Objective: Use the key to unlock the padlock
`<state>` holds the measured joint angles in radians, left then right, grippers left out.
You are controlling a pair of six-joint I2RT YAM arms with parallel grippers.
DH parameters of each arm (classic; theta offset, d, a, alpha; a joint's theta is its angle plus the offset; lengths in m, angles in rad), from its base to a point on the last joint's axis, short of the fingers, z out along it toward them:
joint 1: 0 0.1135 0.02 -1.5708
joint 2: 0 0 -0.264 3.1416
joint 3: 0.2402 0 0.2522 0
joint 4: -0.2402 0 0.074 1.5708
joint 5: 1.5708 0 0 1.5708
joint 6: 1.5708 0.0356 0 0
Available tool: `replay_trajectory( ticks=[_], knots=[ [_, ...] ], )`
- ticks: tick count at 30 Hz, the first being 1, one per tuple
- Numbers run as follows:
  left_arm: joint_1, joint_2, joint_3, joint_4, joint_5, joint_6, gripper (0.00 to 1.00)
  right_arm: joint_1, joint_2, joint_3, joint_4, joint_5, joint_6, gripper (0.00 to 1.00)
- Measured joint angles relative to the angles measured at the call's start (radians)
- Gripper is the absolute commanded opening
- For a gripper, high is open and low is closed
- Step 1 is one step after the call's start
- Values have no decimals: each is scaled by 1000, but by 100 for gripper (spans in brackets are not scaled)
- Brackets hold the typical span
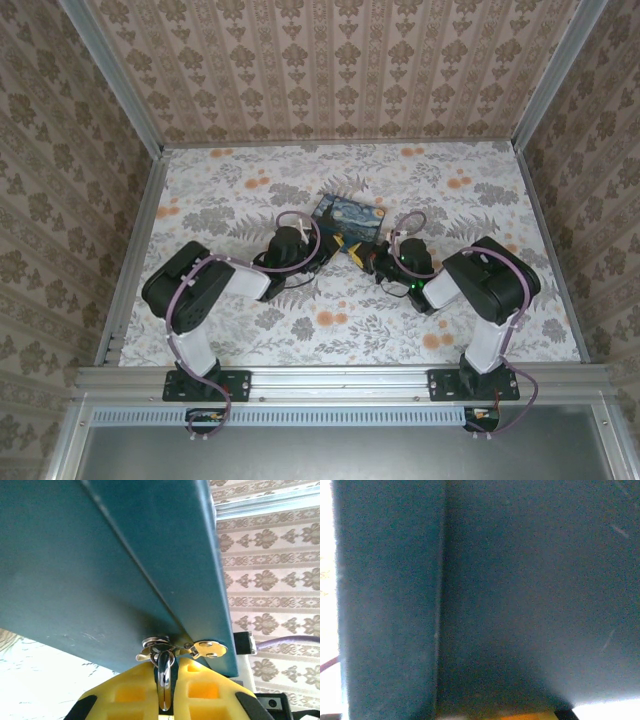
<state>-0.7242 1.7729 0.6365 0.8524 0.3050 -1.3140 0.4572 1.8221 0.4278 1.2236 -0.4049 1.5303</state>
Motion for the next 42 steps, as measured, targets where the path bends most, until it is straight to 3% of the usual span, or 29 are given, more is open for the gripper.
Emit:
replay_trajectory(
  ticks=[14,31,42],
  knots=[
    [2,-21,21,-89,-15,79,0,4,24,22,-14,-20,-61,0],
    [6,34,-11,127,-45,-108,0,34,-3,32,3,90,-53,0],
    [8,34,-23,196,-78,-120,0,-27,21,97,-2,-66,-80,0]
  ],
)
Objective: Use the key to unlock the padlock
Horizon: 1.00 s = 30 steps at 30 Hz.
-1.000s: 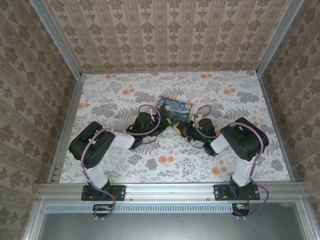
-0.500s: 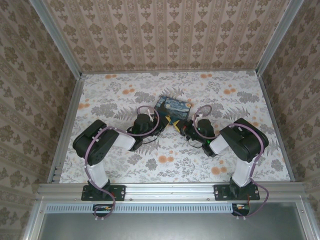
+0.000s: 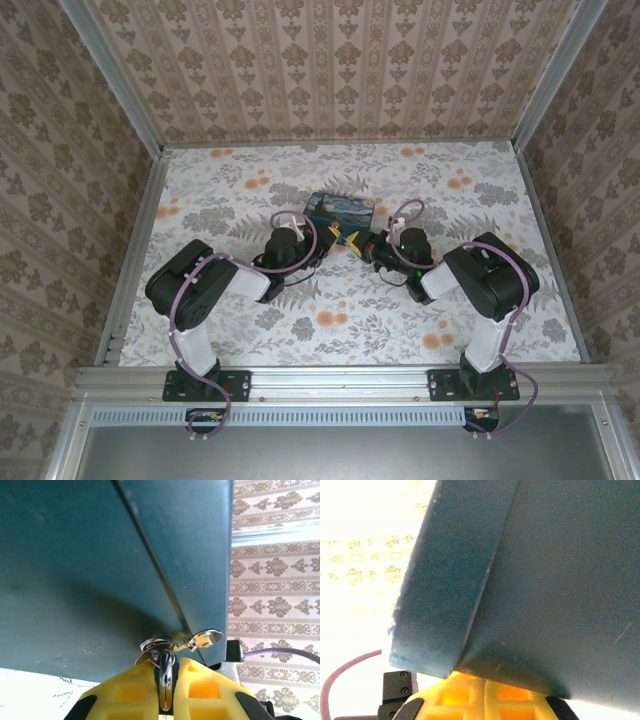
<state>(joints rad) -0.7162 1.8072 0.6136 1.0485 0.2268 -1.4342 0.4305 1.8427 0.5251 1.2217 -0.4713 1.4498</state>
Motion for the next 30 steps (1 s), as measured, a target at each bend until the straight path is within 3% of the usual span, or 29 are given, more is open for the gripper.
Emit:
replay_trajectory(
  ticks=[11,22,30],
  knots=[
    [3,10,-5,19,-11,-14,0,1,14,11,0,-1,32,0],
    [3,11,-6,-16,12,-14,0,-8,-32,26,-151,-39,-293,0],
    [3,11,-6,-24,15,-14,0,-5,-32,26,-156,-38,-397,0]
  ],
)
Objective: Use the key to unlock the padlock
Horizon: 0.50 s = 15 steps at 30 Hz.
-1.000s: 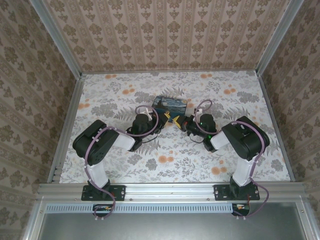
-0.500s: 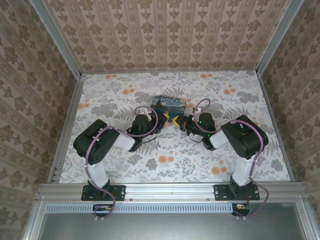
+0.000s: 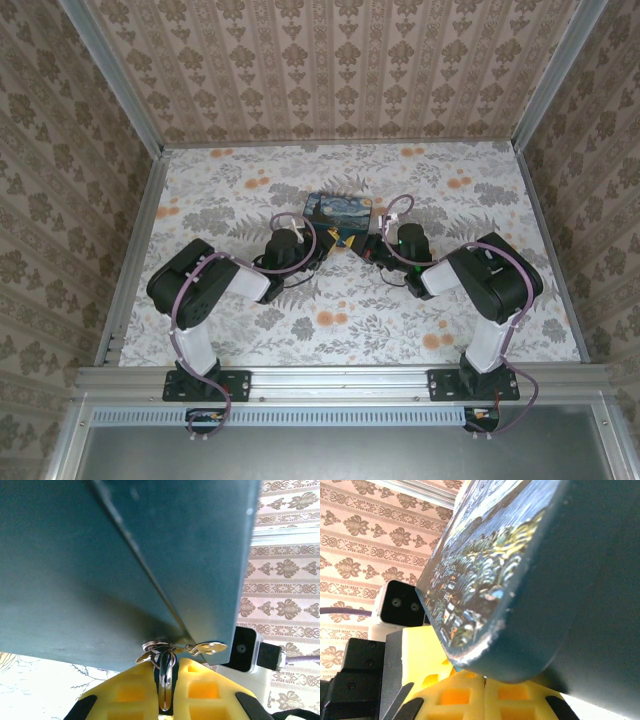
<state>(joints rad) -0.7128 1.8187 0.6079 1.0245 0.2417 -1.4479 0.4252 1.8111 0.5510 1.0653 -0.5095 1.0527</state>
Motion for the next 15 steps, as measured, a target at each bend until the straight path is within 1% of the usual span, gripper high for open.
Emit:
replay_trajectory(
  ticks=[4,15],
  knots=[
    [0,0,0,1,0,0,0,2,0,0,10,5,32,0],
    [0,0,3,10,-15,0,0,11,20,-3,58,44,347,0]
  ],
)
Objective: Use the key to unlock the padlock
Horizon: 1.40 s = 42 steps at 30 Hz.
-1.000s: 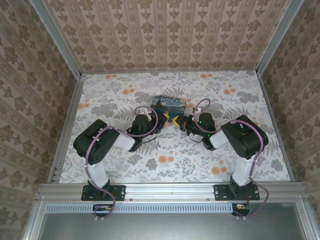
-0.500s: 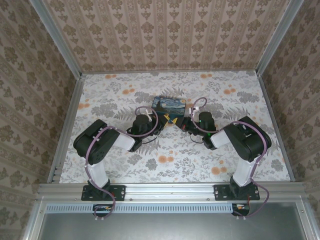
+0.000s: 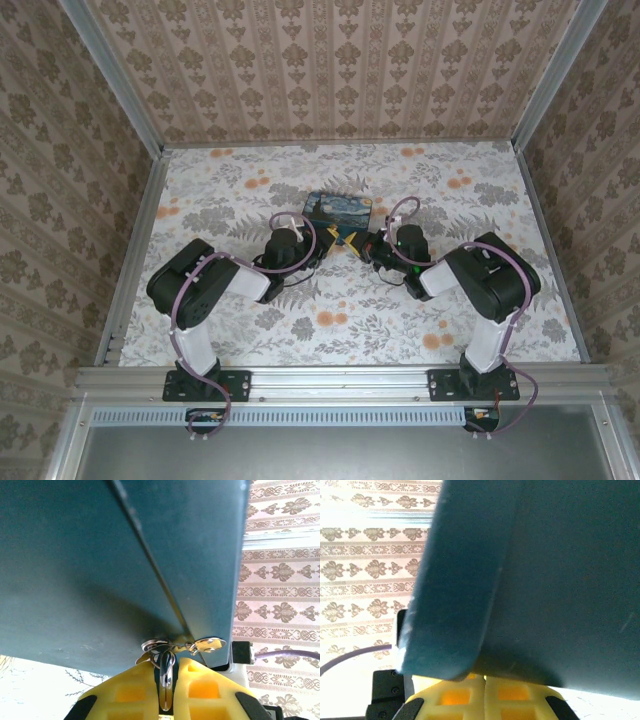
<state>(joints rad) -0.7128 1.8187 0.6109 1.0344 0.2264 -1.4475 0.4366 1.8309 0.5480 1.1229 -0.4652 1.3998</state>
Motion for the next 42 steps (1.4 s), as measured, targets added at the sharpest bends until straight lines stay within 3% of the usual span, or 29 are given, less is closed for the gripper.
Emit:
replay_trajectory(
  ticks=[5,15,20,26,42],
  knots=[
    [0,4,0,-14,-3,-6,0,0,24,1,18,-14,33,0],
    [3,3,0,-79,40,-35,0,-7,-28,35,-200,-64,-341,0],
    [14,-3,0,-106,74,-45,0,-7,-29,40,-221,-75,-405,0],
    [28,-7,-3,-103,81,-72,0,-8,20,40,-117,-87,-341,0],
    [33,14,-28,82,95,-232,0,0,58,15,94,-39,31,0]
  ],
)
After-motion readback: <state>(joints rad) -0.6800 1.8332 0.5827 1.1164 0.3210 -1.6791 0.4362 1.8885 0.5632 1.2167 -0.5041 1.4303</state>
